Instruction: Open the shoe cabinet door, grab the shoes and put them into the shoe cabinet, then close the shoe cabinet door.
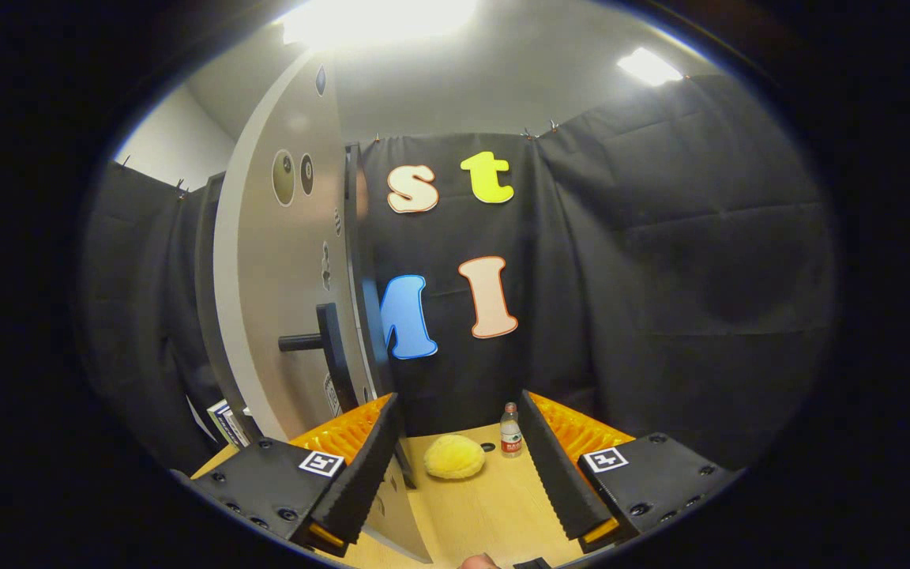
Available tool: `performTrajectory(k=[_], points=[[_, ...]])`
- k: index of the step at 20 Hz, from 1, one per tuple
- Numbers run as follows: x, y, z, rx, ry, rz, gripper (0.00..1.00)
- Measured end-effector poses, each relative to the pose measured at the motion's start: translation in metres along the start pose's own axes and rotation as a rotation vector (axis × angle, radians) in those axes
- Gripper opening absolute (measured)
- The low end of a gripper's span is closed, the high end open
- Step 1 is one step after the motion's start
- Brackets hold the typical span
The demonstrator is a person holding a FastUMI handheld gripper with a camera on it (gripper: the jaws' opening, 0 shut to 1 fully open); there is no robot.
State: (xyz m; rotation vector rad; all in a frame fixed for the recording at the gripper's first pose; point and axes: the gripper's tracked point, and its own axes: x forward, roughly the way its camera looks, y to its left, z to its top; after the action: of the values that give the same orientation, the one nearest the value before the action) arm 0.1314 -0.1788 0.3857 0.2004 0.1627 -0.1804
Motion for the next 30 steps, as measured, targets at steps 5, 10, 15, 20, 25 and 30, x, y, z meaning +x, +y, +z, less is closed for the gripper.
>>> performTrajectory(k=[5,10,15,20,25,30], points=[[-0.006,0.033,-0.009,0.054,0.035,0.107,0.92],[-0.008,0.076,-0.016,0.067,0.069,0.218,0.92],[-0.007,0.112,-0.02,0.075,0.093,0.302,0.92],[0.002,0.139,-0.019,0.067,0.09,0.337,0.92],[0.01,0.188,-0.025,0.049,0.105,0.433,0.92],[0.029,0.245,-0.032,0.027,0.128,0.528,0.92]])
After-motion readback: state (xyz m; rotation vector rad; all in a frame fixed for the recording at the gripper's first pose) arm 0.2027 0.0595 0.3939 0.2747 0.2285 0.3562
